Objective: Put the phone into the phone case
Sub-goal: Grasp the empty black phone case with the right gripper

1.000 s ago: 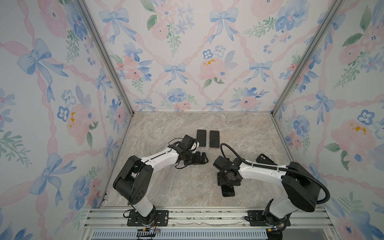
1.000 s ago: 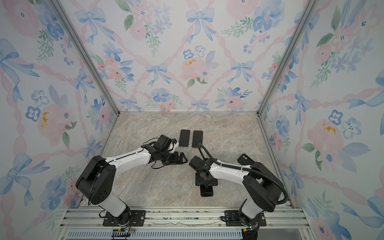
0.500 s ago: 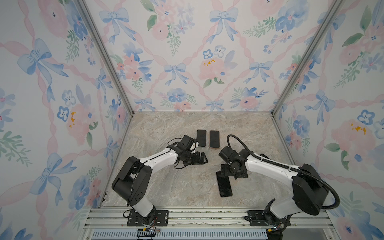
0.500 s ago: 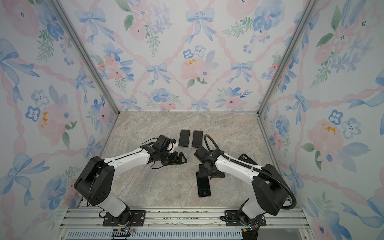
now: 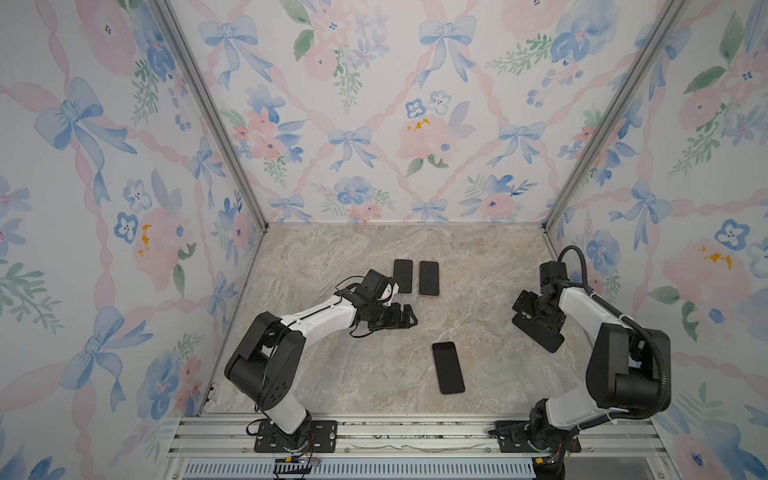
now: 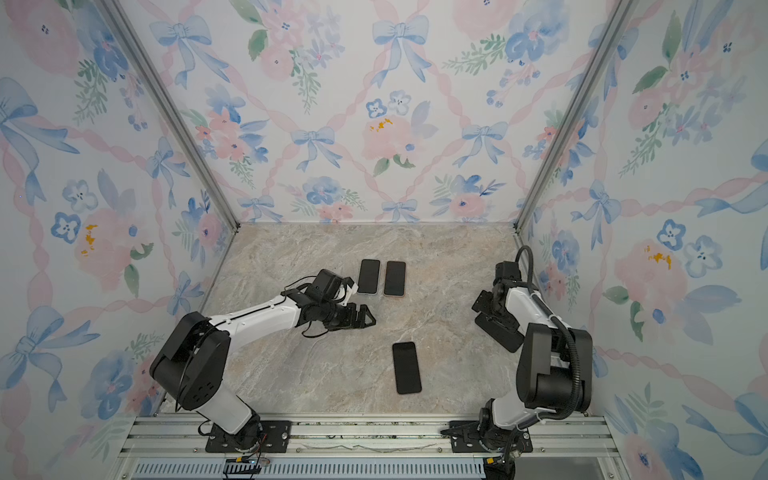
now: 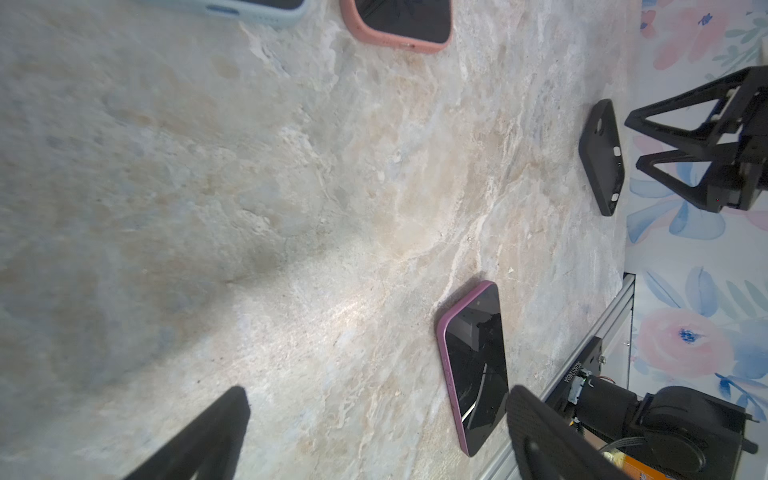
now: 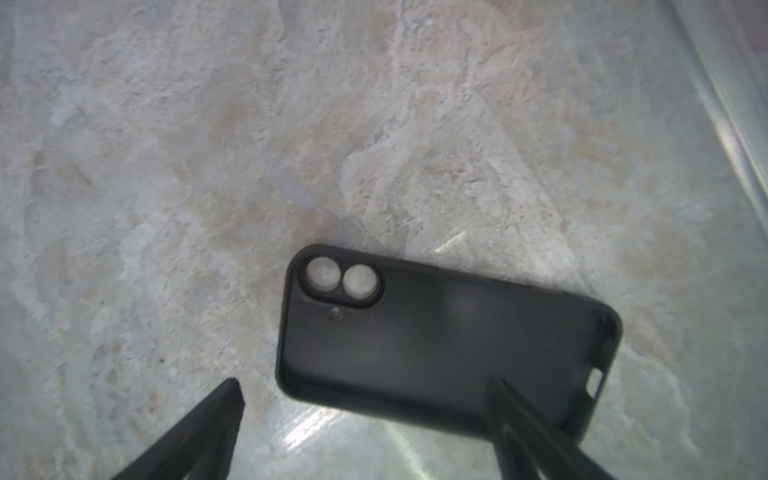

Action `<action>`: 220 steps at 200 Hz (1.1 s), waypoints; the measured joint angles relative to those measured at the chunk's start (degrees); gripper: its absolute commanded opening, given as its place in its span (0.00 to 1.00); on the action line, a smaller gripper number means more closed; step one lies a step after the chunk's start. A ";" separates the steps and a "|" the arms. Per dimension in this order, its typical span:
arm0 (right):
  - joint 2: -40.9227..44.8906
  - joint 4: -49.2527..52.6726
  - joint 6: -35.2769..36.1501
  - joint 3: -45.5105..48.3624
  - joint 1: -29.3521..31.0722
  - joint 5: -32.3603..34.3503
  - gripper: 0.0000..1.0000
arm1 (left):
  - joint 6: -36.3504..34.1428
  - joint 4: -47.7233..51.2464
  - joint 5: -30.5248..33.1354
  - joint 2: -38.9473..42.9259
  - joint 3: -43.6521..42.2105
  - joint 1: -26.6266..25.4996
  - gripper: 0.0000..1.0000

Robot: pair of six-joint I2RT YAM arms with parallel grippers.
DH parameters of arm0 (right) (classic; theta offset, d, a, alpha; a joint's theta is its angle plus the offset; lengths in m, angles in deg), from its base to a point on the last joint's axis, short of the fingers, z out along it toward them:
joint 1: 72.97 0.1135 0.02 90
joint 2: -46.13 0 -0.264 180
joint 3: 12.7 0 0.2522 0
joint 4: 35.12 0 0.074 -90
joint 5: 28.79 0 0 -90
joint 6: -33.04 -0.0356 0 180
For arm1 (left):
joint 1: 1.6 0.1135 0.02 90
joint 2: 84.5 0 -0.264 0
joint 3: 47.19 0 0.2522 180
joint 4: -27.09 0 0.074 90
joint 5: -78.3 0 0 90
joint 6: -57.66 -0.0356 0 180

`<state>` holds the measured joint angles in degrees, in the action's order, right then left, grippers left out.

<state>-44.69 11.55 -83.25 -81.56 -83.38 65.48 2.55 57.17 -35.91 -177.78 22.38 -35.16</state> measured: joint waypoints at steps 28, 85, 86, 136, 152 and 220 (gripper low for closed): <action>-3.17 -3.98 0.28 2.05 -4.11 -4.26 0.91 | 0.00 0.02 -0.33 -0.31 0.02 -0.04 0.98; 0.09 -8.33 -0.28 5.73 -3.61 -8.50 0.89 | -0.42 0.02 -0.72 -0.39 0.07 -0.13 0.98; 0.20 -8.33 -0.33 5.81 -3.52 -8.61 0.89 | -0.42 0.02 -0.72 -0.39 0.09 -0.13 0.98; 5.09 -5.31 -2.34 9.64 4.44 -10.73 0.89 | -0.44 0.00 -0.72 -1.25 0.24 -0.13 0.98; 6.38 -4.17 -3.43 10.43 7.65 -10.75 0.88 | -0.63 0.02 -0.72 -1.25 0.24 -0.13 0.98; 6.71 -4.04 -10.84 10.99 21.62 -9.77 0.88 | -1.29 0.02 -0.72 -1.25 0.24 -0.13 0.98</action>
<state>-37.98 7.51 -94.09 -70.56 -61.77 55.71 1.26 57.19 -36.63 -179.02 22.62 -35.29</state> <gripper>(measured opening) 0.878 0.979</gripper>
